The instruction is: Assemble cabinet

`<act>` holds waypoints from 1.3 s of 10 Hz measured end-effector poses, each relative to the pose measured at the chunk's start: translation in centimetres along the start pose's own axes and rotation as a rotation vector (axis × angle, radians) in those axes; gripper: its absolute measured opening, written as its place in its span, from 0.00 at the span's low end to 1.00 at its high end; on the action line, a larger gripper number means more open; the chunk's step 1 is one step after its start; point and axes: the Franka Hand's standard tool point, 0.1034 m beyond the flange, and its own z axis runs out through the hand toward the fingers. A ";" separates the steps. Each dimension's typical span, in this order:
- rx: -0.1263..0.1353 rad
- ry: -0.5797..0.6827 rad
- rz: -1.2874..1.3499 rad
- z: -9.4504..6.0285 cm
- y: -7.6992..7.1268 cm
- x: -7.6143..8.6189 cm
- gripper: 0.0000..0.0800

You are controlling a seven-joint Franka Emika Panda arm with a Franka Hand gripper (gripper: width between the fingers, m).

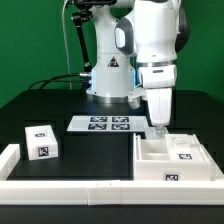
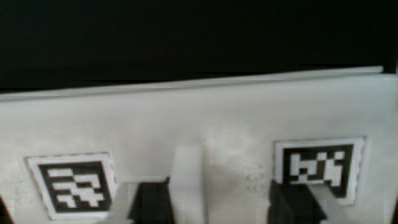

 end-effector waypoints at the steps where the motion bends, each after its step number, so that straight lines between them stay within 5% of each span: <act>1: -0.001 0.000 0.000 0.0 0.1 0.0 0.16; 2: -0.003 0.001 0.000 0.0 0.2 0.0 0.08; 6: 0.000 -0.003 0.004 -0.2 0.2 0.0 0.08; 10: 0.011 -0.061 0.001 -3.9 0.9 -0.6 0.08; 13: 0.014 -0.079 0.003 -5.0 2.5 -1.8 0.09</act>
Offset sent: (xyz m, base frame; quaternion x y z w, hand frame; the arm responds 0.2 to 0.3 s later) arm 0.0000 0.0000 0.0000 0.0000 0.0000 0.0000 1.0000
